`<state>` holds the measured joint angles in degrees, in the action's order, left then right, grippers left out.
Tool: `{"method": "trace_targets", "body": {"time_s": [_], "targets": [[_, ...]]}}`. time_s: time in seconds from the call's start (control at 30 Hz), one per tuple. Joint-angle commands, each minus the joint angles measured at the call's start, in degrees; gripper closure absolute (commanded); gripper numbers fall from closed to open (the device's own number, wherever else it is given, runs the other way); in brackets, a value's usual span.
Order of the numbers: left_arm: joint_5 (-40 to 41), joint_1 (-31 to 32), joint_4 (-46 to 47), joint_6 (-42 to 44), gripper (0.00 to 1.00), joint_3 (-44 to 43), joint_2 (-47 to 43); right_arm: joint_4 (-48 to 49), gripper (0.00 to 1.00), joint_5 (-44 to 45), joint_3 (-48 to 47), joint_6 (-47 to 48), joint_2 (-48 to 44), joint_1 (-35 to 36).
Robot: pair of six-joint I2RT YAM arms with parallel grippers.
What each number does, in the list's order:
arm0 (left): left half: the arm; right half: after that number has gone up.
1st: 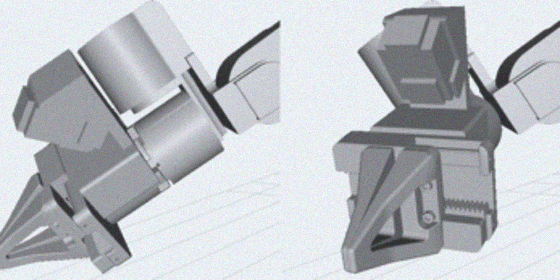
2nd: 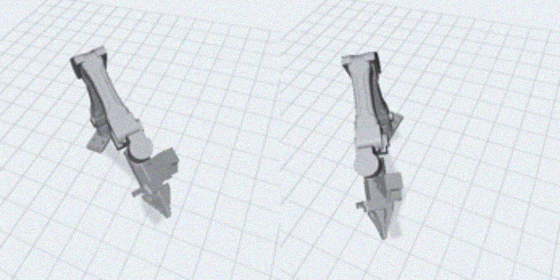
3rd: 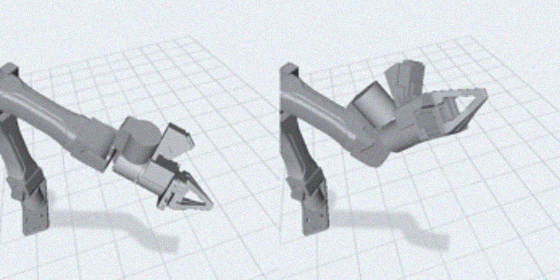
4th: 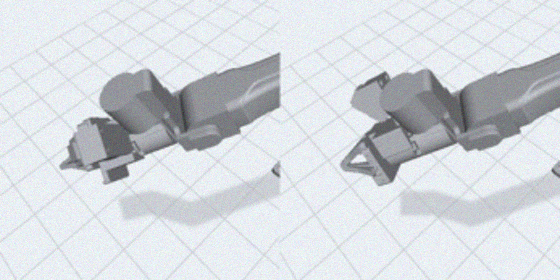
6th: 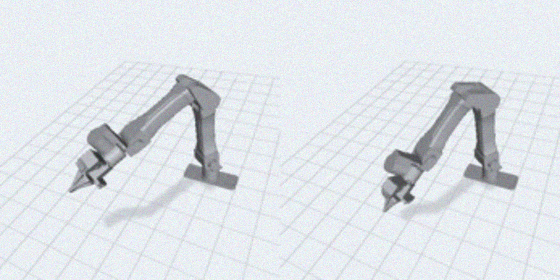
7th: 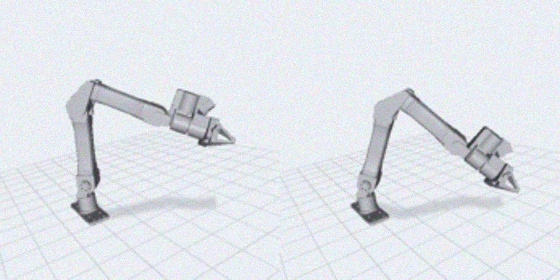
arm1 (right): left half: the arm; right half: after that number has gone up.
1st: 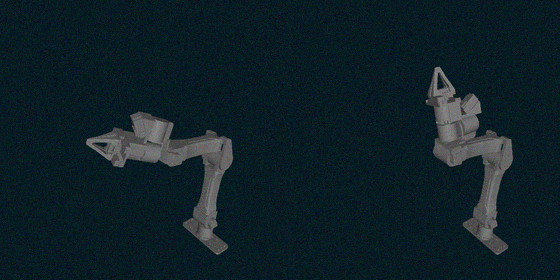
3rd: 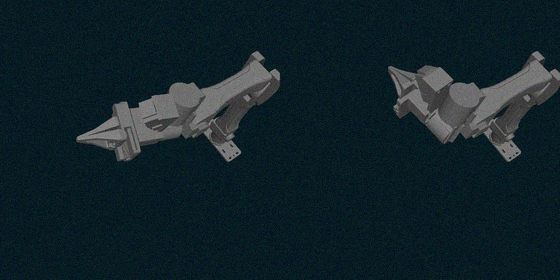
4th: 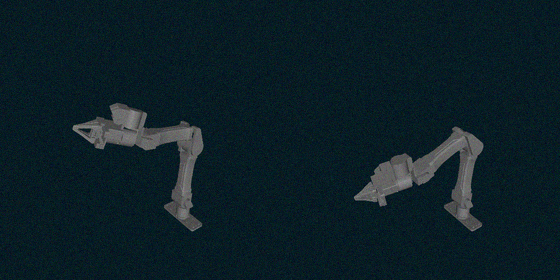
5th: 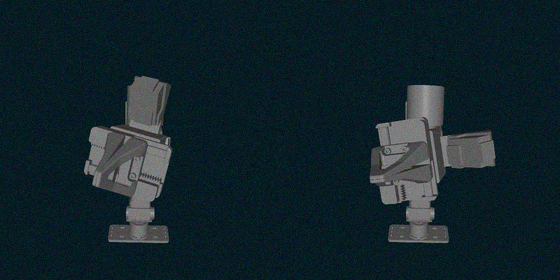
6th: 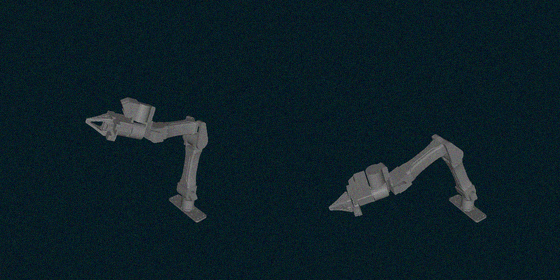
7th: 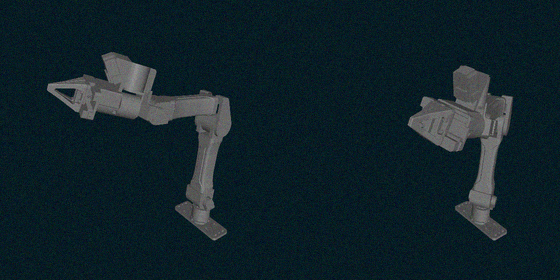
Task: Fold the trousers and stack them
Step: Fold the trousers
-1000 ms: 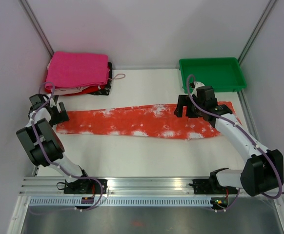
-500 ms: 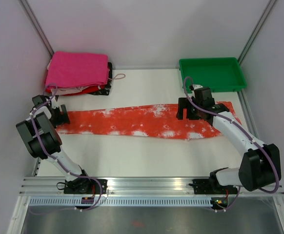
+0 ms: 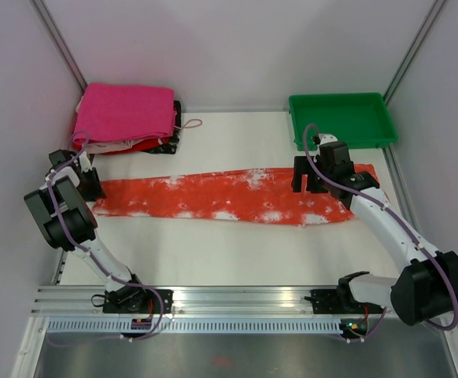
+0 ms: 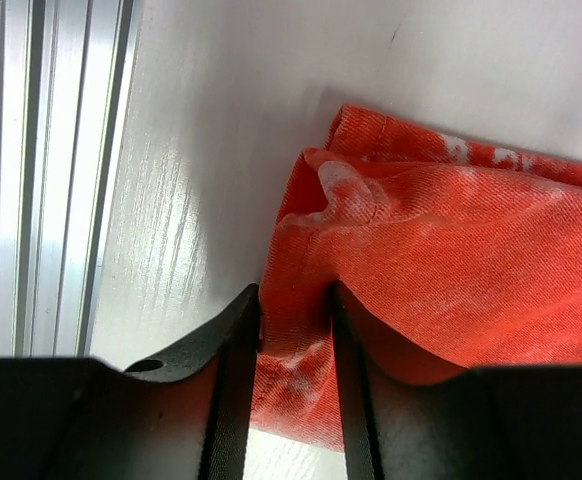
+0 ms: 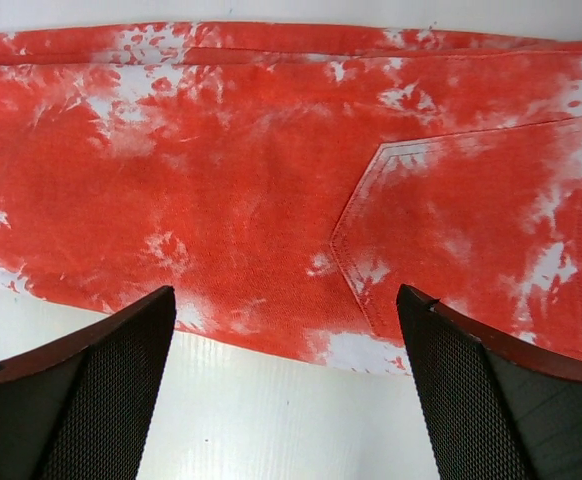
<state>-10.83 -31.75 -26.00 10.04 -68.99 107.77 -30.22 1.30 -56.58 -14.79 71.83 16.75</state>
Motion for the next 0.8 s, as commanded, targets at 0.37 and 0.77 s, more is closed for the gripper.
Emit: {"method": "trace_targets", "body": {"time_s": [0.37, 0.77], "targets": [[0.5, 0.5, -8.5, -3.2, 0.98, -0.2, 2.1, -1.9, 0.03, 7.3, 3.2, 1.4, -8.7, -0.1], [-4.7, 1.0, -3.5, -8.0, 0.98, 3.4, -18.1, -1.0, 0.04, 8.3, 5.2, -0.9, -14.0, -0.1]]}}
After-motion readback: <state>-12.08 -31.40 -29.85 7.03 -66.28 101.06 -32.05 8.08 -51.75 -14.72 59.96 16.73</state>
